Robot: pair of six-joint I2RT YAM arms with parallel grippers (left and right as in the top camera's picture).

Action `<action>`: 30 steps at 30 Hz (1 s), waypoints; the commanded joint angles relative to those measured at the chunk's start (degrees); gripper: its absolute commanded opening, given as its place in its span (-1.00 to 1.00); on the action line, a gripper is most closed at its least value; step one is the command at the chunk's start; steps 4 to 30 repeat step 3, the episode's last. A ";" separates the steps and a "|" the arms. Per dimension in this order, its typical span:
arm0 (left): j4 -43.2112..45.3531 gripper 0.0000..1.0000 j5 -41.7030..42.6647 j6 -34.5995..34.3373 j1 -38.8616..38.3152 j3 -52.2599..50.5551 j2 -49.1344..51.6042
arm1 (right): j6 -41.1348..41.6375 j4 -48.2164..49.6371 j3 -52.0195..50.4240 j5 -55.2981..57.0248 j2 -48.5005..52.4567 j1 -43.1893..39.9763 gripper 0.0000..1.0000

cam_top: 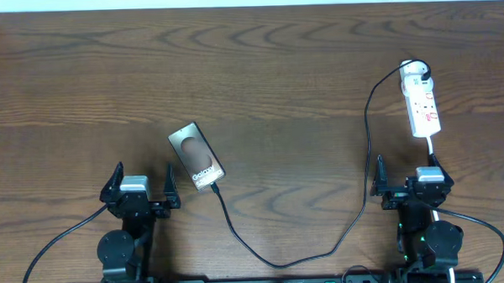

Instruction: Plug charger to phone and switch on socket

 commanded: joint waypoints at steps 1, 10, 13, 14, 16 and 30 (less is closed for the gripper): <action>-2.34 0.87 0.57 -0.09 0.20 -0.72 -0.28 | -0.52 -0.31 -0.07 0.87 -0.44 0.50 0.98; -2.34 0.87 0.57 -0.09 0.20 -0.72 -0.28 | -0.52 -0.31 -0.07 0.87 -0.44 0.50 0.98; -2.34 0.87 0.57 -0.09 0.20 -0.72 -0.28 | -0.52 -0.31 -0.07 0.87 -0.44 0.50 0.98; -2.34 0.87 0.57 -0.09 0.20 -0.72 -0.28 | -0.52 -0.31 -0.07 0.87 -0.44 0.50 0.98; -2.34 0.87 0.57 -0.09 0.20 -0.72 -0.28 | -0.52 -0.31 -0.07 0.87 -0.44 0.50 0.98; -2.34 0.87 0.57 -0.09 0.20 -0.72 -0.28 | -0.52 -0.31 -0.07 0.87 -0.44 0.50 0.98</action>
